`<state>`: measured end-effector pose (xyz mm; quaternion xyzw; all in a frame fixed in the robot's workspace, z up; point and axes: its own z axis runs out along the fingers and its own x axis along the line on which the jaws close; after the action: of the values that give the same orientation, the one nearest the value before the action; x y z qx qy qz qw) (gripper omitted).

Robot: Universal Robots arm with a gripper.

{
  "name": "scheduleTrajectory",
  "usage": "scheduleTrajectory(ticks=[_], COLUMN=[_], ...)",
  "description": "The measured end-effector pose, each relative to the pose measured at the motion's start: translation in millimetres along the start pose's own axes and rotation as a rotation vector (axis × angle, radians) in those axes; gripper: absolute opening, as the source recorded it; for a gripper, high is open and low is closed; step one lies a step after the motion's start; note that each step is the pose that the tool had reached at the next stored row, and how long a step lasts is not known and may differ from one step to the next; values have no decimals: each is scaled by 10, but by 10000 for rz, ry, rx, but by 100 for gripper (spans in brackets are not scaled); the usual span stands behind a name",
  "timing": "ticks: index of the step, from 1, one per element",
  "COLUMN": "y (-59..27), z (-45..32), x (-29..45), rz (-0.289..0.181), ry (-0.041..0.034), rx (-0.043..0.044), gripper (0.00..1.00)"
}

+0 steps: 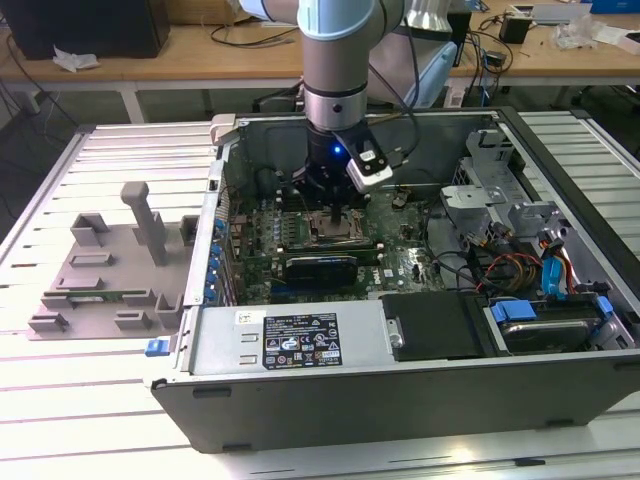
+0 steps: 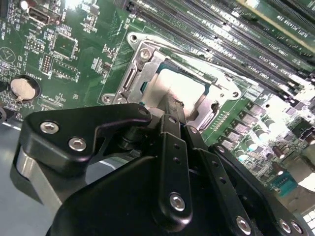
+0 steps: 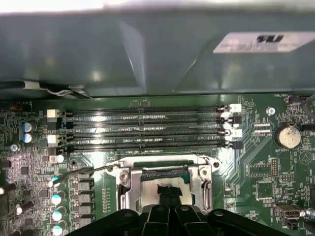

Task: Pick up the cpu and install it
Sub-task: 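Close the cpu cover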

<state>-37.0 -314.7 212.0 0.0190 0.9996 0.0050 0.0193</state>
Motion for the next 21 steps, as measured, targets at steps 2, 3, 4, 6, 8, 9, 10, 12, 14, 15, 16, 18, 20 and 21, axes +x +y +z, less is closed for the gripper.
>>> scheduleTrajectory(ticks=[2,3,4,6,8,9,10,12,14,15,16,18,20,21], y=[-26,-41,-51,-74,-110,-127,-142,-182,-206,-214,-220,-223,-222,-222], z=[-1,-2,-2,-3,-4,-4,-4,-4,0,3,23,56,67,69], x=[18,35,47,60,66,67,68,71,84,90,101,124,127,127], rz=[-2,-4,-5,-9,-8,-8,-8,-10,-9,-13,-25,-68,-74,-74], ry=[-7,-18,-24,-27,-27,-27,-27,-27,-26,-25,-25,-17,-15,-14], rx=[-4,-11,-13,-15,-16,-17,-19,-29,-61,-79,-167,-292,-347,-390], gripper=[11,11,11,11,11,11,11,11,11,11,11,11,11,11])
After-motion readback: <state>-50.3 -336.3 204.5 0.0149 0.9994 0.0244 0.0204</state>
